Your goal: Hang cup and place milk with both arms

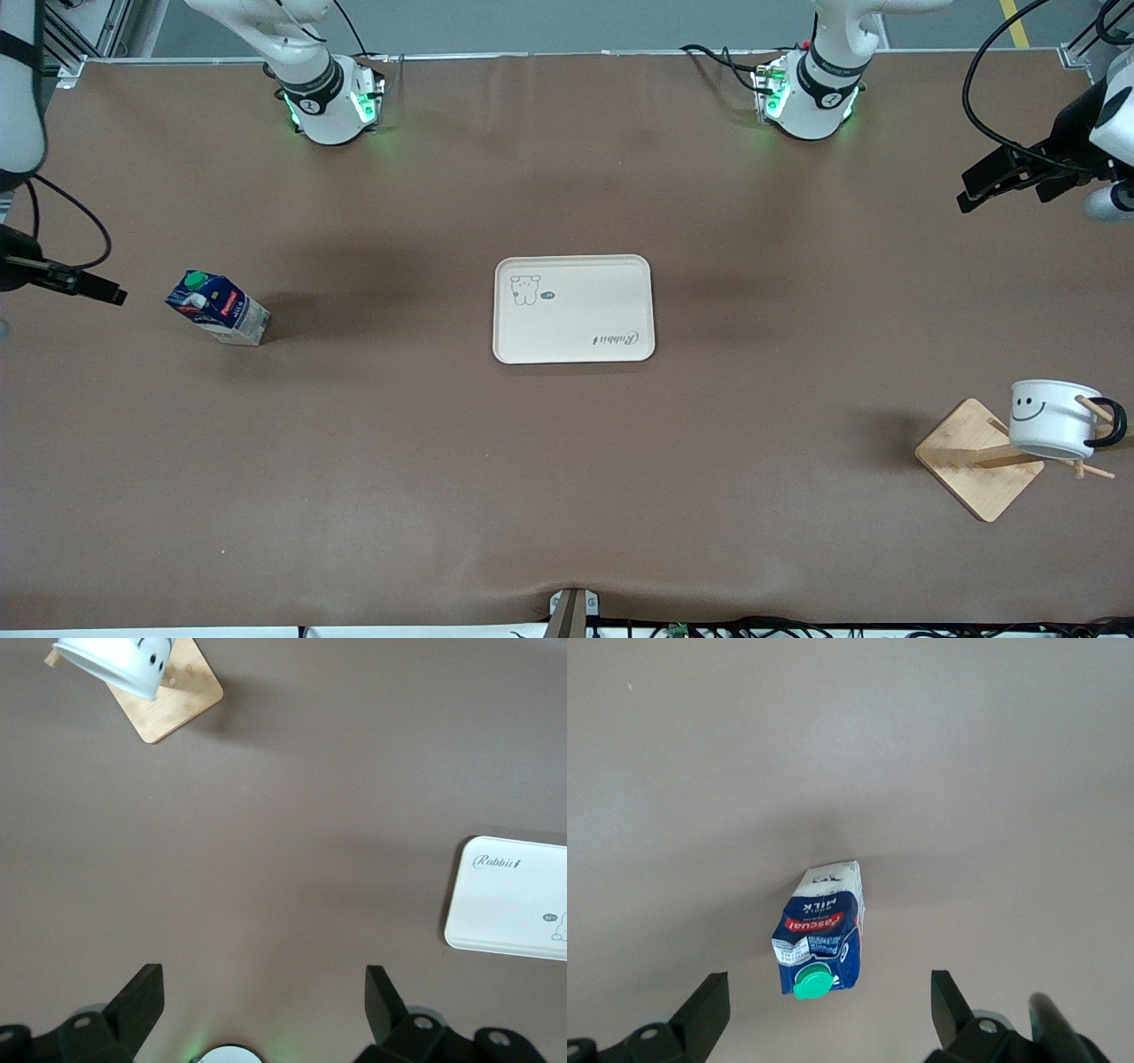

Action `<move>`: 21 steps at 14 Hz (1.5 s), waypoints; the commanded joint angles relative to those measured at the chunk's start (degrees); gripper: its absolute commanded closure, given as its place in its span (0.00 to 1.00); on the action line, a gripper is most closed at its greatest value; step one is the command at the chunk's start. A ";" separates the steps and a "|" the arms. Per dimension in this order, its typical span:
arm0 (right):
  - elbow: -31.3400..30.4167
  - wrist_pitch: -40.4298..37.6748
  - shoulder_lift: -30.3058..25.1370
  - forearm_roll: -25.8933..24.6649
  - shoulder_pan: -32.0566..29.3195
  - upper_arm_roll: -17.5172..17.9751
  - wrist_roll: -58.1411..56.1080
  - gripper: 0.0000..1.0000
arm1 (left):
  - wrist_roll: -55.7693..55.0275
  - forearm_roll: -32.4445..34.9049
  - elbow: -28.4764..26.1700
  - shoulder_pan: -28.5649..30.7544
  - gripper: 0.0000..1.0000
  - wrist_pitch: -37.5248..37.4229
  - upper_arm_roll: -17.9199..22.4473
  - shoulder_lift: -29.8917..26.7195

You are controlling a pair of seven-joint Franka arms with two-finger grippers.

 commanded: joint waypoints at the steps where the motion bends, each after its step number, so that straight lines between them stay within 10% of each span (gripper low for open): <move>1: 8.65 -3.30 4.11 -0.11 2.08 -0.16 0.12 0.00 | -0.97 1.12 -0.17 -0.15 0.00 0.90 -0.17 0.93; 15: 20.52 -18.67 1.56 4.29 2.44 -0.16 -8.92 0.00 | -0.79 0.42 -0.17 -0.50 0.00 0.91 -0.34 0.67; 21: 13.19 -17.46 -8.52 1.56 8.51 -0.08 -8.65 0.00 | 0.79 0.42 -0.08 -0.24 0.00 0.38 -0.43 0.14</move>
